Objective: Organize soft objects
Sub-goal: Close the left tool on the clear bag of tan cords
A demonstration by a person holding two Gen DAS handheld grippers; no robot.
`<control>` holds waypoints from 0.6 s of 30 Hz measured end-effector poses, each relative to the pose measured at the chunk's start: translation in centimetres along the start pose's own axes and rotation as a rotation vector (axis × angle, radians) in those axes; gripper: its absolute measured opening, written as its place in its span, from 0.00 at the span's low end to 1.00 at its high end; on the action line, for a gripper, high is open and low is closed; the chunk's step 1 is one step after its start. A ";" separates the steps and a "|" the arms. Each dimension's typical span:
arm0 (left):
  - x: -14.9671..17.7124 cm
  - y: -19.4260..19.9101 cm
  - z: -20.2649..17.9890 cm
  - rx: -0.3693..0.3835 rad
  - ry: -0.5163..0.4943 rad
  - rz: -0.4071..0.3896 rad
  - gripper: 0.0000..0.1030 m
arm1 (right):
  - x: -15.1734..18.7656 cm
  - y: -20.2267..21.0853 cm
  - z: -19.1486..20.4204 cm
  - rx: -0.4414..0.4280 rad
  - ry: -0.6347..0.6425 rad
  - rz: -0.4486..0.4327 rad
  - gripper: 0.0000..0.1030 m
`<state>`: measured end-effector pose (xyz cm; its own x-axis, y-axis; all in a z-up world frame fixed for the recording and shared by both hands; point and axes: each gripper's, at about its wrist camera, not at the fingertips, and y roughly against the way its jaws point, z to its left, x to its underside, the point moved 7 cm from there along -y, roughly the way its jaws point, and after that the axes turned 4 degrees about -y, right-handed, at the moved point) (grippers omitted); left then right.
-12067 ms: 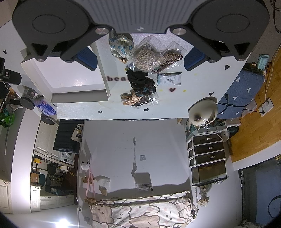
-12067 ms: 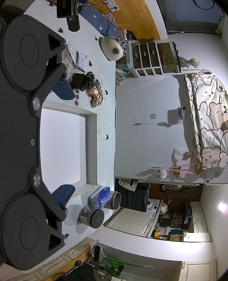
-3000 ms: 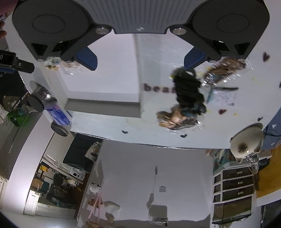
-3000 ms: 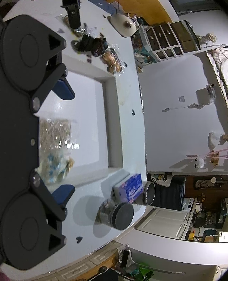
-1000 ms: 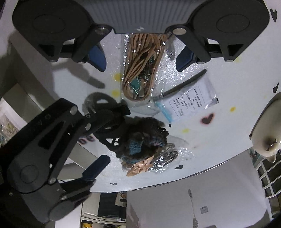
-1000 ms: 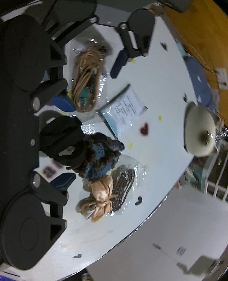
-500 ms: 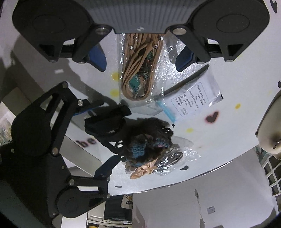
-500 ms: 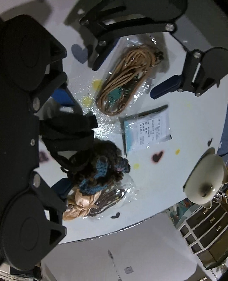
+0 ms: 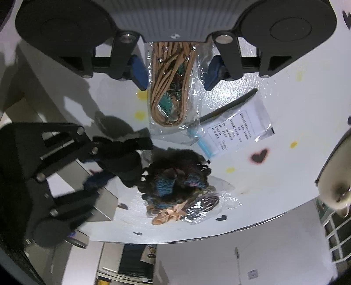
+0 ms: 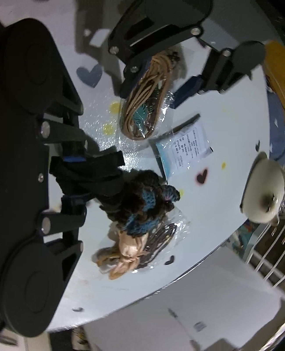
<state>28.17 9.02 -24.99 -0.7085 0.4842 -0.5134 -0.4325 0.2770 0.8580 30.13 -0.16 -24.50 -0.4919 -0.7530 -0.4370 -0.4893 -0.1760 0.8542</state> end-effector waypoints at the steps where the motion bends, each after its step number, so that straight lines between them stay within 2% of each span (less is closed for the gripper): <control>1: 0.1 0.1 0.1 0.003 0.019 -0.001 0.50 | 0.1 0.2 0.0 -0.009 -0.031 0.000 0.24; 9: 0.7 1.2 0.1 0.031 0.148 0.002 0.37 | 1.7 1.4 0.4 -0.044 -0.229 0.004 0.22; 13: 0.7 2.6 0.3 0.015 0.202 -0.020 0.35 | 2.0 3.0 -0.1 -0.002 -0.311 -0.022 0.21; 18: -0.2 5.5 0.6 -0.012 0.281 -0.081 0.35 | 1.8 6.3 -1.6 0.030 -0.437 -0.096 0.21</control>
<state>26.31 10.95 -20.14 -0.7973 0.2113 -0.5653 -0.4994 0.2949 0.8146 27.33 -3.65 -19.46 -0.6981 -0.3943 -0.5976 -0.5651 -0.2091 0.7981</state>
